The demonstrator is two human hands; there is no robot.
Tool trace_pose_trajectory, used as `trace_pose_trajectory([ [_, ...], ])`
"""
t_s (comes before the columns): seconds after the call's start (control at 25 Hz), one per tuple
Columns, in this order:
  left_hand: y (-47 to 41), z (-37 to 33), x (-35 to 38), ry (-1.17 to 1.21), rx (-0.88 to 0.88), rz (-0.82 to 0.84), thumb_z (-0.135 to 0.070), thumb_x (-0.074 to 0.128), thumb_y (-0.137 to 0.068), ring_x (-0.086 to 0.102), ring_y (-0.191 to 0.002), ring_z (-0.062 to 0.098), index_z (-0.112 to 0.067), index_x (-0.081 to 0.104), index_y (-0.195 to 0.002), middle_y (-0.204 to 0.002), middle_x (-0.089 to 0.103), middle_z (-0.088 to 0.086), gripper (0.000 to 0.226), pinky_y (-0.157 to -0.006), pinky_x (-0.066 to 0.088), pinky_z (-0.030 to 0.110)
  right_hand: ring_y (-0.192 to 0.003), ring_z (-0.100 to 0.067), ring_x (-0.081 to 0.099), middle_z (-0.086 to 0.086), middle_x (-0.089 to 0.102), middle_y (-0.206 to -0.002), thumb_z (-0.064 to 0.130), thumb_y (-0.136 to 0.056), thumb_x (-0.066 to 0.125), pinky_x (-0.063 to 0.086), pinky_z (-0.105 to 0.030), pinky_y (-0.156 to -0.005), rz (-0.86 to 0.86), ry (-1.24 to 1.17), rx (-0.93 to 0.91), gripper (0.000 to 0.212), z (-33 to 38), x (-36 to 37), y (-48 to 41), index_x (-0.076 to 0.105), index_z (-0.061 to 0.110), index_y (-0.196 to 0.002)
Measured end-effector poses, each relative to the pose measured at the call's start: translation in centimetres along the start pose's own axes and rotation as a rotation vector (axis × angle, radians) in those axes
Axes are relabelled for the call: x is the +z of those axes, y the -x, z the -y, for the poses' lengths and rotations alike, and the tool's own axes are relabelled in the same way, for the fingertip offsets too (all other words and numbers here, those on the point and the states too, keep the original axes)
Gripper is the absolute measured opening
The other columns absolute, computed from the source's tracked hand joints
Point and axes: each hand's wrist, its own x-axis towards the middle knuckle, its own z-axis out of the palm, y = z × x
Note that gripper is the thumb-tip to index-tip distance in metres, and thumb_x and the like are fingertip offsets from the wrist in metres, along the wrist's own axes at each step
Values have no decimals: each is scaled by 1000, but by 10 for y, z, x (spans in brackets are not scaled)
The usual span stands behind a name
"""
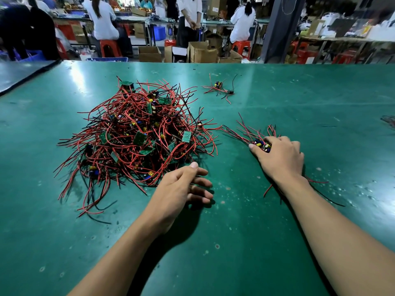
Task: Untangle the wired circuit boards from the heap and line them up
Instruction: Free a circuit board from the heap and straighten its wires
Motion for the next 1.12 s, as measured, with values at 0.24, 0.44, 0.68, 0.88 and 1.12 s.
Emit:
trace_pose_trajectory([
  [0.24,1,1,1,3,32,-17,-27,50,-101,67,-66,30,-3,62,-108,-89,68,19,28,-67,59,44,-136,-32,34,-10,46,-146,78,-79,57,30,-47,-107,109,38,-15,82,16,-17,8,50,27,-142],
  [0.44,5,3,-4,-46,337,-298,-12,61,-96,66,-59,27,-23,52,-109,-98,69,12,19,-54,59,50,-115,-27,54,-5,63,-120,55,-87,66,41,-39,-96,-43,-296,-262,44,68,-12,54,70,24,-118],
  [0.68,-1,2,-5,-1,269,-376,-9,51,-100,63,-50,25,-18,55,-125,-105,71,4,27,-45,51,30,-80,-6,66,9,73,-88,28,-90,69,51,-24,-79,178,-718,-188,9,95,11,91,76,24,-92],
  [0.88,4,3,-2,-387,464,-374,-8,60,-95,71,-85,3,-19,66,-115,-106,73,-13,24,-77,57,24,-56,-8,59,6,71,-74,32,-98,62,46,-24,-55,337,-1129,-34,22,88,-2,87,72,16,-87],
  [1.12,10,12,5,-868,767,-142,-14,65,-87,59,-82,-8,-24,69,-117,-104,74,-11,32,-76,44,8,-60,-9,60,-3,72,-82,38,-85,71,47,-20,-54,685,-1412,199,27,86,-21,82,69,12,-91],
])
